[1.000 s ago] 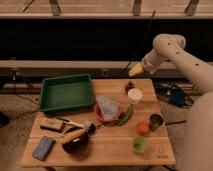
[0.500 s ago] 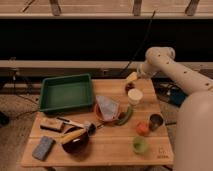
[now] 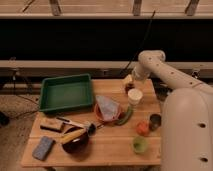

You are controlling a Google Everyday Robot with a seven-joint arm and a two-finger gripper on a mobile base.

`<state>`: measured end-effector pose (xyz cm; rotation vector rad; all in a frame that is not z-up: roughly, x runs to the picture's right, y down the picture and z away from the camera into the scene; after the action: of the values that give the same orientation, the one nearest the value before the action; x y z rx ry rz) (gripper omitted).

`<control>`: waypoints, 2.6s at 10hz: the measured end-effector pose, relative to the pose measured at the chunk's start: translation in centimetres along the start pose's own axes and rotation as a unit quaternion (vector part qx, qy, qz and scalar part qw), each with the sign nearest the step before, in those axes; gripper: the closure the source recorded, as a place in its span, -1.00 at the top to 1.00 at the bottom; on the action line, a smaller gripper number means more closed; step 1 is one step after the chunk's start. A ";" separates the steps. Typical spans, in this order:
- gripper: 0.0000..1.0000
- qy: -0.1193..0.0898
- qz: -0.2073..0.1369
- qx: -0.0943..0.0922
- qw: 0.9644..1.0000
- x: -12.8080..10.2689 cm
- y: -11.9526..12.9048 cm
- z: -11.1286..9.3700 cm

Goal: Place grapes in table surface

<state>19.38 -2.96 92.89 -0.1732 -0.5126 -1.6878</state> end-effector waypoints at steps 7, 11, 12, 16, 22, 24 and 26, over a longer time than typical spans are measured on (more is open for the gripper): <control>0.60 -0.044 0.010 -0.034 0.998 0.7 0.8 4.1; 0.60 -0.067 0.014 -0.047 0.997 0.4 1.4 6.2; 0.60 -0.074 0.013 -0.050 0.996 0.2 1.5 6.8; 0.12 -0.097 0.009 -0.057 0.994 -1.3 1.5 7.7; -0.98 -0.085 -0.011 -0.049 0.995 -1.3 0.8 4.6; -1.00 -0.063 -0.023 -0.042 0.997 -0.4 0.0 1.9; -1.00 -0.034 -0.044 -0.034 0.998 0.6 -1.0 -1.3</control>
<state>18.52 -3.94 91.71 -0.2606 -0.5203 -1.7901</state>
